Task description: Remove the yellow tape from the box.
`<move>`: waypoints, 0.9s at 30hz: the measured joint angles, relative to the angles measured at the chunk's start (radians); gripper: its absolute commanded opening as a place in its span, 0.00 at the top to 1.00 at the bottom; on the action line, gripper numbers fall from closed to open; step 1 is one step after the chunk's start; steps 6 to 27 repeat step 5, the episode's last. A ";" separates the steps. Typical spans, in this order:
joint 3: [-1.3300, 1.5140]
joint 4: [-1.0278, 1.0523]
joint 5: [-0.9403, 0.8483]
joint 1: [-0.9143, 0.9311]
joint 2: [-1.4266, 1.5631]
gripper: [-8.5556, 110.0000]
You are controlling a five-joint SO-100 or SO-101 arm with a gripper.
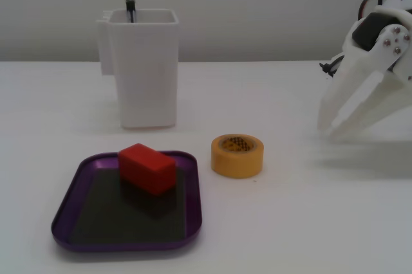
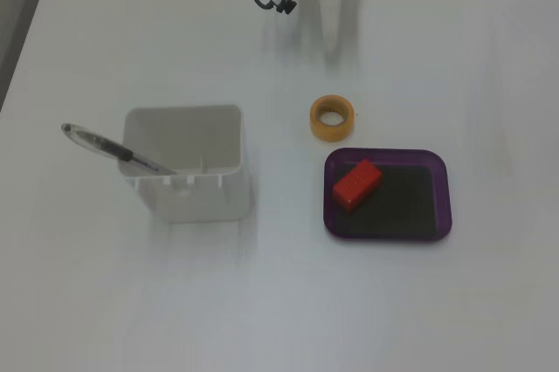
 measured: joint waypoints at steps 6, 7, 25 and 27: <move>0.000 0.000 0.000 0.000 0.000 0.91; 0.000 0.000 0.000 0.000 0.000 0.91; 0.000 0.000 0.000 0.000 0.000 0.91; 0.000 0.000 0.000 0.000 0.000 0.91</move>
